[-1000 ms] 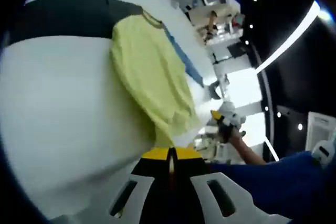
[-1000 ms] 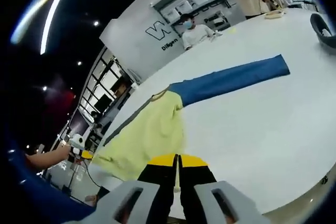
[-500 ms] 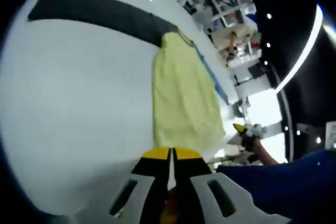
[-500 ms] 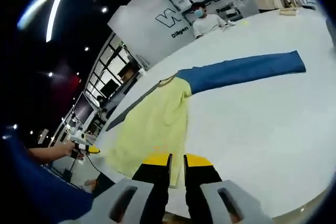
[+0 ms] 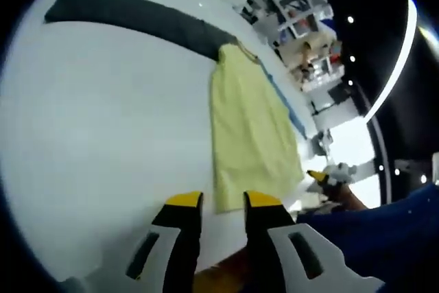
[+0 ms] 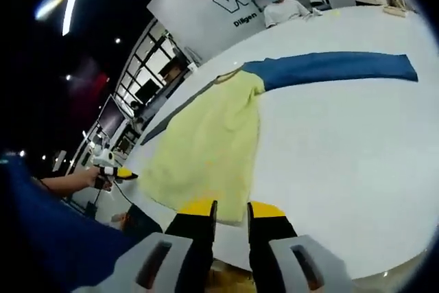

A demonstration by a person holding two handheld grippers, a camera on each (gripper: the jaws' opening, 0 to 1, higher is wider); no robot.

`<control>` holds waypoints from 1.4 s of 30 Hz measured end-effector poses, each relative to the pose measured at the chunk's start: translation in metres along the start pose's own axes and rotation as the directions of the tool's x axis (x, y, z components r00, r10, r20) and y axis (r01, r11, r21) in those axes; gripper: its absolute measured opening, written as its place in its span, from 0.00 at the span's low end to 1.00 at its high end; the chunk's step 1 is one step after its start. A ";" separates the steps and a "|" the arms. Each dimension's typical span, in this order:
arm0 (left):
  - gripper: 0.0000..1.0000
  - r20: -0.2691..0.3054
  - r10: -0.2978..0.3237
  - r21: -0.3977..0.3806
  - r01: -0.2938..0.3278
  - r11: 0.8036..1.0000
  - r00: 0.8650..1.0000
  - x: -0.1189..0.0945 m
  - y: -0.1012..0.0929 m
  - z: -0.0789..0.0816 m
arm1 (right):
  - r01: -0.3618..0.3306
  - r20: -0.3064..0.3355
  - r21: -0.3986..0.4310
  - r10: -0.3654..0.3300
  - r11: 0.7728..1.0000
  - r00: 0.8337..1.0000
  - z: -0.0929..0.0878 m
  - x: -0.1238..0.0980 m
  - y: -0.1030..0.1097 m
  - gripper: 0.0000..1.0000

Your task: Fold the garment on the visible template until the final outline fits inside the template.

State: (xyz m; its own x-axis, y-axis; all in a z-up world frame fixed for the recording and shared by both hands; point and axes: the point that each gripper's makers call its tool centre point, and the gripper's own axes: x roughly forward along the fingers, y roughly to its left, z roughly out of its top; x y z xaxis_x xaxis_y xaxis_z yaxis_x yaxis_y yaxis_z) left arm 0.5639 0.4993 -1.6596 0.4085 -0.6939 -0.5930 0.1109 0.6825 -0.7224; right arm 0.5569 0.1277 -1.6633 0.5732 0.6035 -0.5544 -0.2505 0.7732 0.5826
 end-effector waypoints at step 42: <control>0.01 0.002 -0.059 0.031 0.059 0.998 0.998 0.023 -0.017 -0.013 | -0.027 0.096 0.237 0.004 0.971 0.995 0.016 0.008 -0.007 0.00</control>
State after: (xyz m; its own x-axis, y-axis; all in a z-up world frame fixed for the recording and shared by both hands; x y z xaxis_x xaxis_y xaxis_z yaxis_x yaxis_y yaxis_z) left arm 0.5597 0.4688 -1.6657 0.4031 -0.7328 -0.5482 0.1627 0.6469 -0.7450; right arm 0.5754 0.1239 -1.6622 0.6441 0.5854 -0.4924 -0.0736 0.6881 0.7218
